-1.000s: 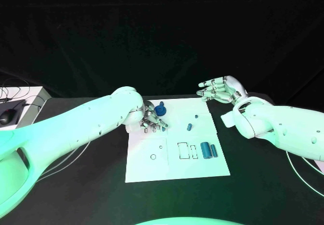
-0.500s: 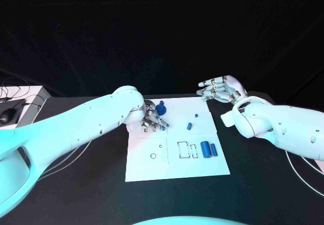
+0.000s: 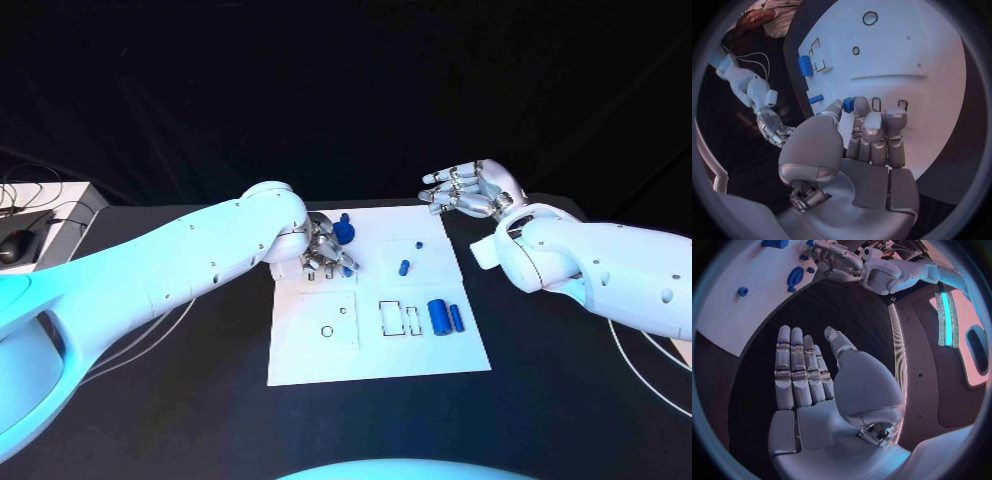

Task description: Assemble the parts on the task board

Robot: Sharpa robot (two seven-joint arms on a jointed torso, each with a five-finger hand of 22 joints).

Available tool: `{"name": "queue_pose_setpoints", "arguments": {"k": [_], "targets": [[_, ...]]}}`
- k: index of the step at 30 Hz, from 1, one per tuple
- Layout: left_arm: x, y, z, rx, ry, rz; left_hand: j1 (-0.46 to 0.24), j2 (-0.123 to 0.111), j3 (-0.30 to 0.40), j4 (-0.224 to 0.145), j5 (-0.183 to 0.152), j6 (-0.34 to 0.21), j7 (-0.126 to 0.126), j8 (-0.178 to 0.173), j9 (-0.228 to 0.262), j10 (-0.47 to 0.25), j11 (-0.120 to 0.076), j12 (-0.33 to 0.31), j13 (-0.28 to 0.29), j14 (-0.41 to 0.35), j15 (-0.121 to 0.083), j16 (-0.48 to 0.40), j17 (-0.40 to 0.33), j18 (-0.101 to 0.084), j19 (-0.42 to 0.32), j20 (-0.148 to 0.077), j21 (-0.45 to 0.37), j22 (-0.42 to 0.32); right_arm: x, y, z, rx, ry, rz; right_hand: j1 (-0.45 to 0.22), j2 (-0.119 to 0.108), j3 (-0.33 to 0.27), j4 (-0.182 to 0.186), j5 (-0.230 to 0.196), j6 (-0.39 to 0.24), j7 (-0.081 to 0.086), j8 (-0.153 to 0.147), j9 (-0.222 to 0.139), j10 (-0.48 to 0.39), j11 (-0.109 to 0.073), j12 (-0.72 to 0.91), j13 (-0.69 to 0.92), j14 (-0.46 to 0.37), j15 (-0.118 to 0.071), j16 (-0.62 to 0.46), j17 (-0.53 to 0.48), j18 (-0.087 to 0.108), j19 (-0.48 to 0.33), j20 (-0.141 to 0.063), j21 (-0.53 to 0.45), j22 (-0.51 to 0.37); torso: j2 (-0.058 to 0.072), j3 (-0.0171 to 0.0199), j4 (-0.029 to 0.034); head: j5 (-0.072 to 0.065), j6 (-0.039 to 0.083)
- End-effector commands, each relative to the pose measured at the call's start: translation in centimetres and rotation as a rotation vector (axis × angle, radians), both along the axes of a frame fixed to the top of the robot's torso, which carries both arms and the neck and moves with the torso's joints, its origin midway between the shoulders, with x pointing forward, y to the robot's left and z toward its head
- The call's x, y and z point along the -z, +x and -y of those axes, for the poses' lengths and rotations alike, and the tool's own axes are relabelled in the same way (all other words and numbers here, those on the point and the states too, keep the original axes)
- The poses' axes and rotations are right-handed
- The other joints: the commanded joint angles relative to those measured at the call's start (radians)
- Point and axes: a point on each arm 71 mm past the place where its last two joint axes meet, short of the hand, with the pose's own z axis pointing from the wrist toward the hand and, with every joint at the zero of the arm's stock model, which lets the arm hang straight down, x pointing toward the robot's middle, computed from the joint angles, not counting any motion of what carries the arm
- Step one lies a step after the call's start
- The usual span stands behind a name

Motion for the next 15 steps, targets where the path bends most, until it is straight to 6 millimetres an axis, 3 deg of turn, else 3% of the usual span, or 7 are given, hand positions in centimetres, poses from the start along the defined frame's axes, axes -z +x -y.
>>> {"name": "queue_pose_setpoints", "arguments": {"k": [1,6,15], "targets": [[0.05,-0.23,0.37,0.025,-0.024,-0.033,0.010,0.014,0.012,-0.016,0.000,0.012,-0.001,-0.012,-0.009,-0.007,0.000,-0.008,-0.002,-0.001,-0.005,0.001,0.003,-0.007,0.000,-0.006,-0.003,0.003,0.07,0.00,-0.06,-0.003,0.001,-0.003,0.007,-0.005,0.007,0.001,0.006,-0.005,-0.002,-0.003,0.000,-0.008,-0.002,-0.003,-0.001,-0.008,0.001,-0.002,-0.001,0.006,-0.007,0.003,0.007,-0.002,0.000,0.0006,-0.0003,0.001,-0.001],[0.09,-0.27,0.36,0.029,-0.031,-0.044,0.026,0.018,0.047,-0.038,0.001,0.016,-0.002,-0.024,-0.015,-0.007,-0.002,-0.014,-0.005,-0.001,-0.006,0.002,0.005,-0.009,-0.001,-0.009,-0.006,0.005,0.16,0.00,-0.05,-0.003,0.001,-0.006,0.005,-0.007,0.013,0.000,0.020,-0.005,-0.002,-0.003,0.000,-0.008,-0.002,-0.003,-0.001,-0.007,0.001,-0.002,-0.001,0.006,-0.007,0.003,0.008,-0.001,0.000,0.0000,-0.0003,0.000,-0.002],[0.13,-0.25,0.13,0.020,-0.047,-0.055,0.048,0.003,0.215,-0.097,0.005,0.028,-0.013,-0.030,-0.013,0.000,-0.010,-0.031,-0.013,-0.001,-0.011,0.005,0.015,-0.019,-0.001,-0.020,-0.009,0.012,0.33,-0.02,-0.01,-0.003,0.001,-0.011,0.003,-0.008,0.019,-0.002,0.029,-0.005,-0.002,-0.003,0.000,-0.007,-0.002,-0.003,-0.001,-0.007,0.001,-0.002,-0.001,0.006,-0.008,0.002,0.010,-0.001,0.000,0.0000,-0.0002,0.000,-0.001]]}}
